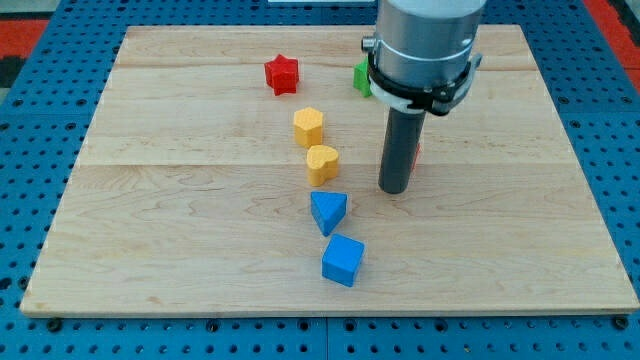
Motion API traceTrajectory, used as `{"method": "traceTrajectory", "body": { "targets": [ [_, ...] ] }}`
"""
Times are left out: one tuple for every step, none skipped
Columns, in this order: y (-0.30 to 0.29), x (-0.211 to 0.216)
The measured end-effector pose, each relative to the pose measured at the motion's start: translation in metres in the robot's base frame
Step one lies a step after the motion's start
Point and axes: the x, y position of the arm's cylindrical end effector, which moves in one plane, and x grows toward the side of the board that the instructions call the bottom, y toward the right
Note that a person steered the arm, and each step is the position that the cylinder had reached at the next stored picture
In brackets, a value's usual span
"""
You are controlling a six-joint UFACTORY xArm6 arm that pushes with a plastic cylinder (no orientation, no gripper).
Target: Push the red circle between red star and green star
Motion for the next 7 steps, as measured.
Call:
{"method": "traceTrajectory", "body": {
  "targets": [
    [-0.001, -0.024],
    [0.017, -0.034],
    [0.026, -0.022],
    [0.026, -0.026],
    [0.026, -0.033],
    [0.026, -0.029],
    [0.032, -0.006]
  ]
}}
